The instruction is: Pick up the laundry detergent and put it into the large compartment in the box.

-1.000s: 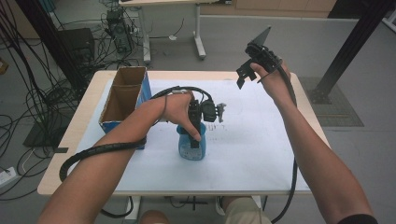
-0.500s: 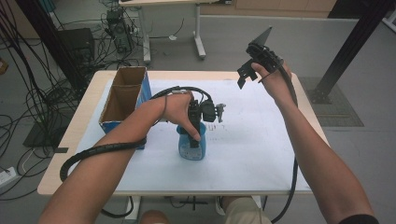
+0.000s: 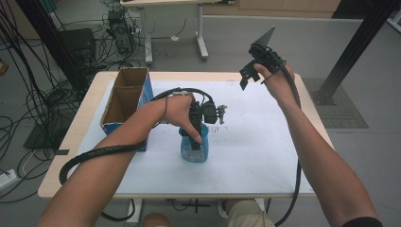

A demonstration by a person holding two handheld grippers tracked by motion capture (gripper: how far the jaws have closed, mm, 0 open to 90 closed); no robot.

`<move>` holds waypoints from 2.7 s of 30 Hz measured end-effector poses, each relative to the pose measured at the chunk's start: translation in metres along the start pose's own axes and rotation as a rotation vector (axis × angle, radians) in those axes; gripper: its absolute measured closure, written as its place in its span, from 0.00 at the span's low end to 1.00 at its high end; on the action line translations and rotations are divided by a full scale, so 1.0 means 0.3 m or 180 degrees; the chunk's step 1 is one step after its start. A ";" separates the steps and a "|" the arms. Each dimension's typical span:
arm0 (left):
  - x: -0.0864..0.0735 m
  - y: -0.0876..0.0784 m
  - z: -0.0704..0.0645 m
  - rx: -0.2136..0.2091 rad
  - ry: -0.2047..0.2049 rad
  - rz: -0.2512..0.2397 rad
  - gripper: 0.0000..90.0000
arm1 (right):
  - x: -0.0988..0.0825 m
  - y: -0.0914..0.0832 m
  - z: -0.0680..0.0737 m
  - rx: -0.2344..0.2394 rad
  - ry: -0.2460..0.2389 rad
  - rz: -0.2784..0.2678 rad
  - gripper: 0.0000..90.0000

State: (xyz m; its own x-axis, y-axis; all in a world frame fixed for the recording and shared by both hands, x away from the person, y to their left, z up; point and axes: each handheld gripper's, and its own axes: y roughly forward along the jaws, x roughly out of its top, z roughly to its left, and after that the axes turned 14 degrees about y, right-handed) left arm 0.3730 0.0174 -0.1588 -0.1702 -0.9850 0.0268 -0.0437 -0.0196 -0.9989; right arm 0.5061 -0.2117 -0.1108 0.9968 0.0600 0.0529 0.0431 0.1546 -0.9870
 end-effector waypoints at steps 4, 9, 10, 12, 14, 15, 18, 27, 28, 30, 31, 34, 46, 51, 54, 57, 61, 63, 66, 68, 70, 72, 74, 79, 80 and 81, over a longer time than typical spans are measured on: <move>-0.002 0.001 -0.001 -0.0001 -0.0009 0.0012 0.07 | 0.001 0.002 0.001 0.0005 0.0001 0.0002 0.07; -0.004 0.002 -0.001 0.0003 0.0001 0.0000 0.07 | 0.002 0.005 0.005 0.0003 -0.0010 0.0011 0.07; -0.004 0.001 0.000 -0.0002 0.0000 0.0001 0.07 | 0.002 0.005 0.006 0.0003 -0.0010 0.0013 0.07; -0.004 0.001 -0.001 0.0001 -0.0001 -0.0003 0.07 | 0.002 0.004 0.008 0.0000 -0.0008 0.0012 0.07; -0.006 0.002 -0.001 -0.0002 -0.0003 -0.0014 0.06 | 0.002 0.004 0.006 0.0003 -0.0009 0.0012 0.07; -0.005 0.003 -0.001 -0.0007 -0.0004 -0.0006 0.07 | 0.001 0.003 0.006 0.0002 -0.0010 0.0008 0.07; -0.006 0.006 -0.001 -0.0008 -0.0002 0.0002 0.07 | 0.001 0.003 0.004 -0.0003 -0.0005 0.0009 0.07; -0.007 0.001 -0.003 0.0006 -0.0002 -0.0002 0.07 | 0.002 0.004 0.007 -0.0003 -0.0017 0.0014 0.07; -0.007 0.000 -0.004 0.0008 -0.0003 0.0001 0.07 | 0.001 0.004 0.007 -0.0002 -0.0013 0.0012 0.07; -0.009 0.000 -0.004 0.0007 -0.0009 -0.0001 0.07 | 0.000 0.003 0.006 0.0001 -0.0012 0.0005 0.07; -0.010 0.002 -0.005 0.0008 -0.0011 -0.0004 0.07 | 0.001 0.003 0.005 -0.0001 -0.0015 0.0009 0.07; -0.010 0.003 -0.005 0.0003 -0.0009 0.0004 0.07 | 0.000 0.003 0.006 -0.0003 -0.0015 0.0009 0.07; -0.008 0.000 -0.007 0.0012 0.0003 -0.0006 0.07 | 0.000 0.003 0.009 -0.0004 -0.0011 0.0011 0.07; -0.010 -0.001 -0.007 0.0014 0.0004 -0.0024 0.07 | 0.002 0.003 0.008 -0.0006 -0.0006 0.0022 0.07; -0.012 -0.002 -0.008 0.0020 0.0001 -0.0032 0.07 | 0.001 0.005 0.009 -0.0004 -0.0019 0.0016 0.07; -0.012 -0.005 -0.008 0.0024 -0.0002 -0.0030 0.07 | 0.003 0.004 0.011 -0.0009 -0.0018 0.0028 0.07; -0.013 -0.003 -0.009 0.0028 -0.0003 -0.0038 0.07 | 0.003 0.004 0.011 -0.0011 -0.0017 0.0029 0.07; -0.013 -0.002 -0.008 0.0026 0.0009 -0.0037 0.07 | 0.002 0.004 0.010 -0.0011 -0.0016 0.0023 0.07; -0.013 -0.001 -0.008 0.0025 0.0004 -0.0044 0.07 | 0.001 0.003 0.009 -0.0010 -0.0011 0.0019 0.07; -0.010 -0.002 -0.008 0.0024 0.0008 -0.0033 0.07 | 0.002 0.003 0.008 -0.0011 -0.0012 0.0025 0.07; -0.010 -0.004 -0.008 0.0028 0.0008 -0.0037 0.07 | 0.001 0.002 0.008 -0.0015 -0.0013 0.0025 0.07; -0.009 -0.005 -0.008 0.0030 0.0009 -0.0036 0.07 | 0.000 0.001 0.006 -0.0008 -0.0008 0.0017 0.07; -0.010 -0.005 -0.009 0.0039 0.0015 -0.0038 0.07 | -0.001 0.001 0.005 -0.0006 -0.0003 0.0014 0.07; -0.010 -0.005 -0.010 0.0033 0.0013 -0.0033 0.07 | -0.001 0.000 0.006 -0.0010 -0.0012 0.0018 0.07; -0.010 -0.005 -0.010 0.0035 0.0012 -0.0035 0.07 | -0.001 0.000 0.007 -0.0009 -0.0015 0.0019 0.07; -0.011 -0.005 -0.011 0.0038 0.0004 -0.0041 0.07 | -0.002 0.000 0.008 -0.0009 -0.0011 0.0018 0.07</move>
State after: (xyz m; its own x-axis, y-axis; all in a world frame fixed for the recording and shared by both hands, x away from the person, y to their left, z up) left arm 0.3705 0.0213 -0.1572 -0.1711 -0.9845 0.0396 -0.0342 -0.0342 -0.9988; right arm 0.5055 -0.2095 -0.1105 0.9968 0.0644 0.0480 0.0377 0.1515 -0.9877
